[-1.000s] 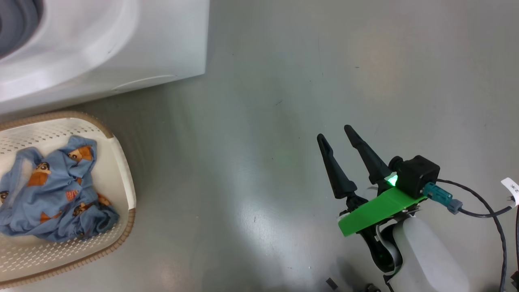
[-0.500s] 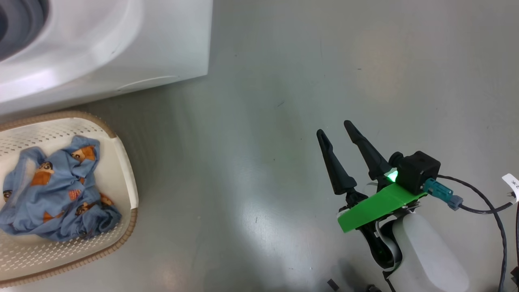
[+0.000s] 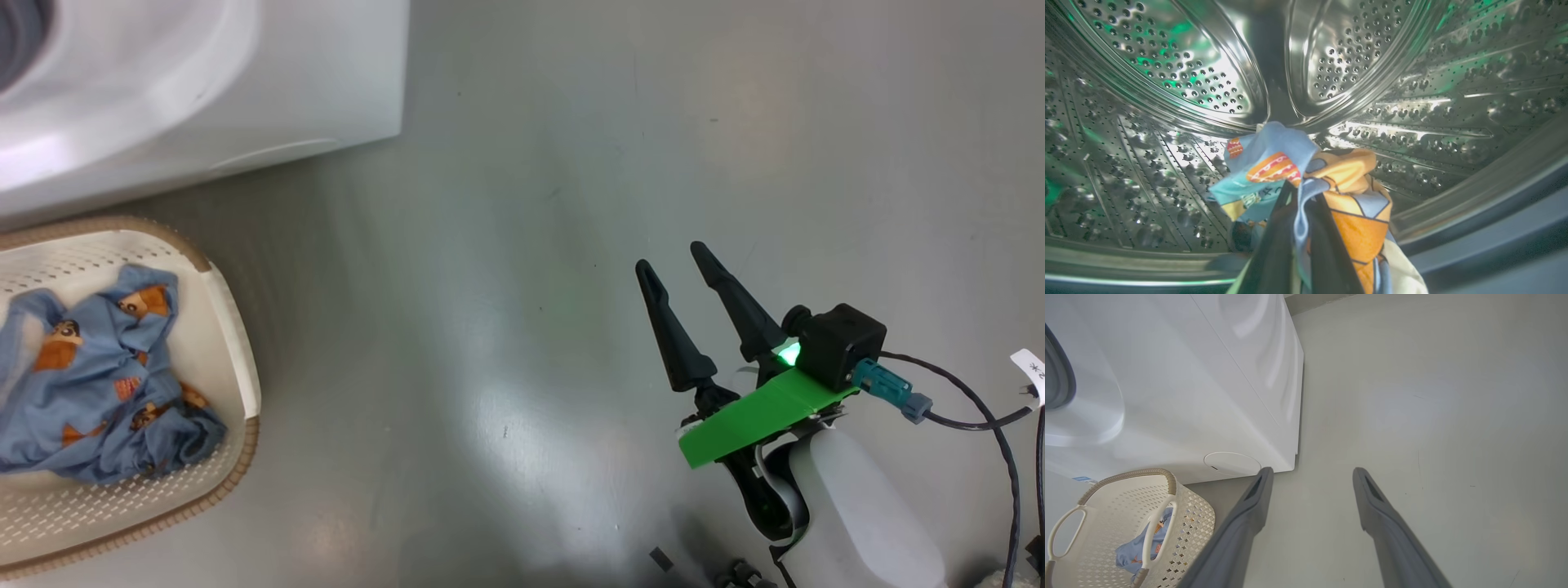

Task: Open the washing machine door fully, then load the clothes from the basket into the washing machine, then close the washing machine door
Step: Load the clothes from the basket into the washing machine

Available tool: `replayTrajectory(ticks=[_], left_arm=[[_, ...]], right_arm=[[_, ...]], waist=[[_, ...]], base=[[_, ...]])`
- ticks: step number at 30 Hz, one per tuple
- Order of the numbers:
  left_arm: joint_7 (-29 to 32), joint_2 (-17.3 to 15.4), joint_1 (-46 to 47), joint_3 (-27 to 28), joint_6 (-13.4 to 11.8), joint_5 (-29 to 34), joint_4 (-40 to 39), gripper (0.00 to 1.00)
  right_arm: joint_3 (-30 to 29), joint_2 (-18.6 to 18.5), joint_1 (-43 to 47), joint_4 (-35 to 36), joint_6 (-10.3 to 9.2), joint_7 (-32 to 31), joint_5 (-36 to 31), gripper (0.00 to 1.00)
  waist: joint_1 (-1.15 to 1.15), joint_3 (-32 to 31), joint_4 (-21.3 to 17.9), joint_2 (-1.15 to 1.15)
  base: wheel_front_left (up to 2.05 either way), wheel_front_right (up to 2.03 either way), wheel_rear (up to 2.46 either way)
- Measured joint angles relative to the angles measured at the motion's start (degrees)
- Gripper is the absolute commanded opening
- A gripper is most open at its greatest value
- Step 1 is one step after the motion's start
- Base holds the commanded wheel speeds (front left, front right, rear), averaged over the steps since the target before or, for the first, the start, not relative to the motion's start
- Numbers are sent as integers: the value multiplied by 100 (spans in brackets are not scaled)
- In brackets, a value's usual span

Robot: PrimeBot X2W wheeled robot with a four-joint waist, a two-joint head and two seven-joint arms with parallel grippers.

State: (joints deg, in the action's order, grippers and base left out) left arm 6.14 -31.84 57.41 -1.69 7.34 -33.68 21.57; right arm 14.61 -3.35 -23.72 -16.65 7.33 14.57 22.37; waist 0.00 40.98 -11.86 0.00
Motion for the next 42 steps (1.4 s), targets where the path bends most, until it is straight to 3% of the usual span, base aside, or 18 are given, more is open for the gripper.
replayTrajectory(ticks=[5,12,33,38,42], left_arm=[[-498,-130,278,-237,0,-2,142,0],[-687,-205,598,-490,0,-96,403,0],[-1729,-940,2214,-1521,0,-263,535,0],[-1766,-1013,2544,-1685,0,-304,700,0],[-1435,-1023,2753,-1792,0,-407,983,0]], right_arm=[[19,1,-20,31,0,1,0,100],[74,1,-122,49,0,1,0,100],[248,3,-252,87,0,1,204,100],[296,4,-374,111,0,1,249,100],[310,4,-373,103,0,1,252,100]], waist=[[0,134,-19,0],[0,330,-35,0],[0,953,-269,0],[0,1045,-319,0],[0,1094,-352,0]], base=[[0,0,0],[0,0,0],[0,0,0],[0,0,0],[0,0,0]])
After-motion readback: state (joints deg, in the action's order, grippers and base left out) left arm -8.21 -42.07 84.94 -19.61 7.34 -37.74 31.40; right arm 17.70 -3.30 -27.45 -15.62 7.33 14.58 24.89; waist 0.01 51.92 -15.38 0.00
